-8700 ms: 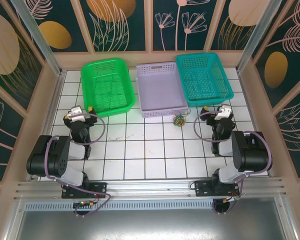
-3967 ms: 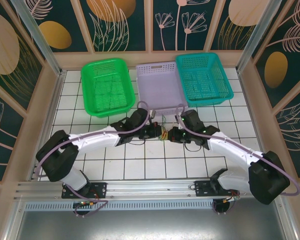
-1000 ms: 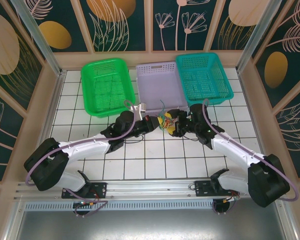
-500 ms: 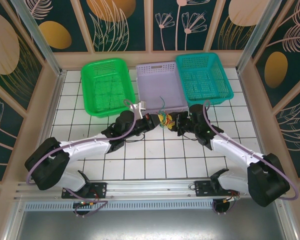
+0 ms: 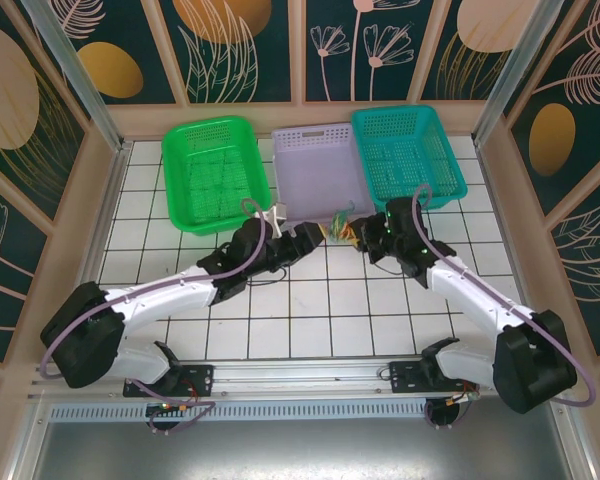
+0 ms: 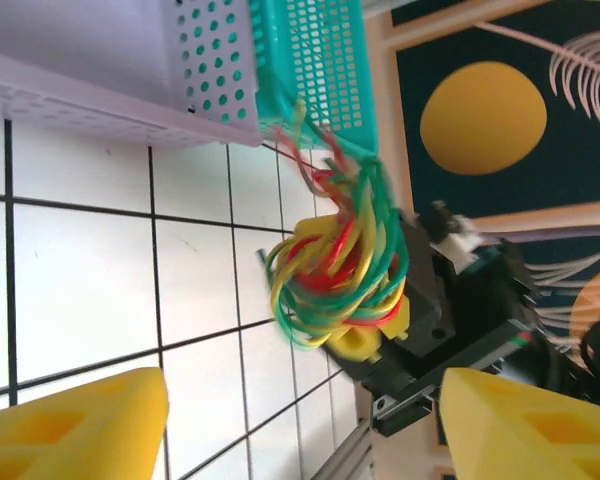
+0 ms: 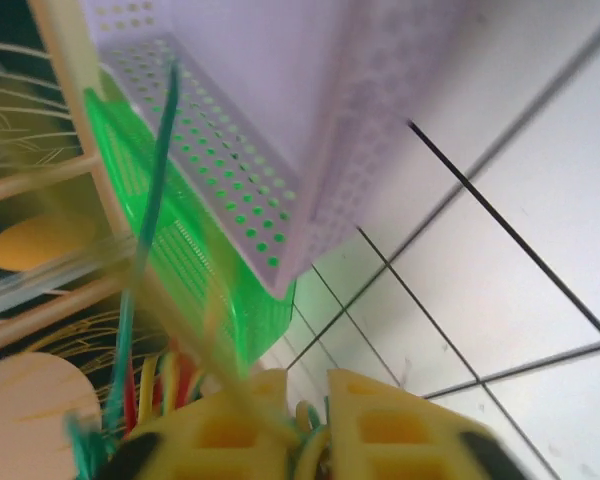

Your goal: Untangle the cables

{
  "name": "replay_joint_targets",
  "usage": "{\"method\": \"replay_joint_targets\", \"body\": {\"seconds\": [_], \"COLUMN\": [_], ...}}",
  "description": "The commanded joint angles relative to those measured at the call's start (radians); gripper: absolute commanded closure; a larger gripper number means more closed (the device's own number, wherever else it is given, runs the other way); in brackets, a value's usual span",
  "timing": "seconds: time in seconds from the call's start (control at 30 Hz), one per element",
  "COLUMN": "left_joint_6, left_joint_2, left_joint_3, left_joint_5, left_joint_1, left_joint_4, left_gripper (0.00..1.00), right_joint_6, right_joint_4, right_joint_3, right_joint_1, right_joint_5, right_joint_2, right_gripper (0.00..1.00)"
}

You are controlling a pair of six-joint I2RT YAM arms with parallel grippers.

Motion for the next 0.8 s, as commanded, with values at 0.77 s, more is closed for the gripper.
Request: {"method": "replay_joint_targets", "body": {"seconds": [0.77], "left_joint_6": [-0.332], "left_joint_2": [0.192], "left_joint_3": [0.345], "left_joint_5": [0.121], "left_joint_1": [0.076], "left_joint_4": [-0.540], "left_gripper": [0.32], "right_joint_6": [-0.971], "right_joint_4": [0.219], "right_joint_3": [0.065], "right_joint_1": [0.418], "right_joint_5": [0.595], "right_joint_2": [0.013], "right_gripper": [1.00]}}
